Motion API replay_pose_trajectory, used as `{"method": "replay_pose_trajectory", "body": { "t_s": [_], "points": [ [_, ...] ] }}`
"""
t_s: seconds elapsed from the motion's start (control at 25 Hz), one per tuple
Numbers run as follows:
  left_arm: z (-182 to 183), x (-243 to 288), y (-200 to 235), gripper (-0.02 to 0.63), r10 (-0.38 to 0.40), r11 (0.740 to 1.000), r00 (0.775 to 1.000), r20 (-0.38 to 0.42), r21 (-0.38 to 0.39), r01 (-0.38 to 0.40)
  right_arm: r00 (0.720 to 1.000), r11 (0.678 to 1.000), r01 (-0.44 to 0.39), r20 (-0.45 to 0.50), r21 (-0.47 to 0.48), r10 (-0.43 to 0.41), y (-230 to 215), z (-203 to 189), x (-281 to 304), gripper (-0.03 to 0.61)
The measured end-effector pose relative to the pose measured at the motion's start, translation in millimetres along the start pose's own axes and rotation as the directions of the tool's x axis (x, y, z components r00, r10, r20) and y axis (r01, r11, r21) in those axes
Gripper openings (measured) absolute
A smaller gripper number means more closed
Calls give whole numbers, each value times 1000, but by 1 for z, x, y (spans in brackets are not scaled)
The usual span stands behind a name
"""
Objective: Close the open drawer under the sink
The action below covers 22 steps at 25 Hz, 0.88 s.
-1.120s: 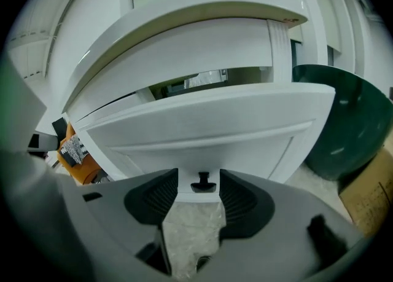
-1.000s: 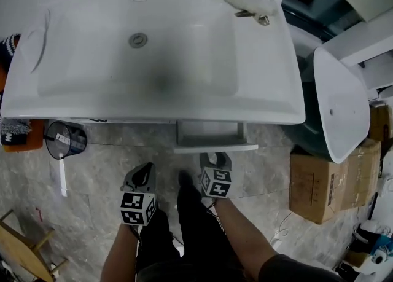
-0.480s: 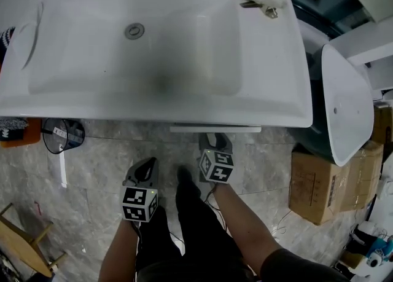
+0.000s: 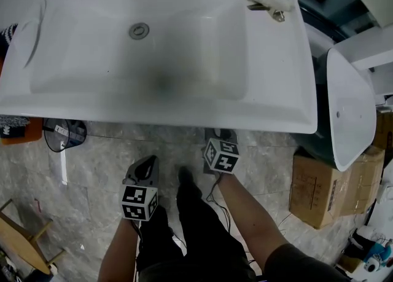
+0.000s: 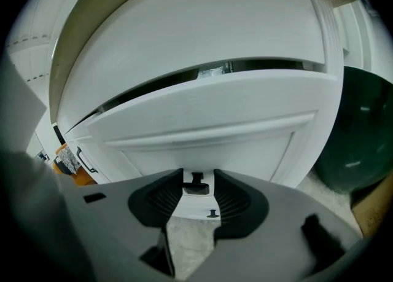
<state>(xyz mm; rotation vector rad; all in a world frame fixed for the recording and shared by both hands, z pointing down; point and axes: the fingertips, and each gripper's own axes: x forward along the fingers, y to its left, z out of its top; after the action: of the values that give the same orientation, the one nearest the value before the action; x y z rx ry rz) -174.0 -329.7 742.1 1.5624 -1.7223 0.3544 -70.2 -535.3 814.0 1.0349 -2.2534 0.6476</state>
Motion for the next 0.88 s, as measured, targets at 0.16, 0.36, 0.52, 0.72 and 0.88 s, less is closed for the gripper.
{"method": "replay_pose_trajectory", "body": {
  "t_s": [0.16,0.36,0.52,0.72,0.88],
  "points": [
    [1,0,3,15,4,1000,1000,4,0,-4,1000,1000,-4,-2,1,4,0,7,8,166],
    [5,0,3,15,3,1000,1000,11,1,-3,1000,1000,5,-19,5,-5,-1,8,11,167],
    [10,-6,3,15,-4,1000,1000,23,-5,4,1000,1000,25,-18,-11,-25,0,8,9,166],
    [18,-17,3,15,-28,1000,999,42,-2,28,999,999,37,-9,-28,-38,8,6,-9,166],
    [27,-32,3,15,-65,998,996,65,31,63,998,998,58,2,-10,-58,18,2,-40,166]
  ]
}}
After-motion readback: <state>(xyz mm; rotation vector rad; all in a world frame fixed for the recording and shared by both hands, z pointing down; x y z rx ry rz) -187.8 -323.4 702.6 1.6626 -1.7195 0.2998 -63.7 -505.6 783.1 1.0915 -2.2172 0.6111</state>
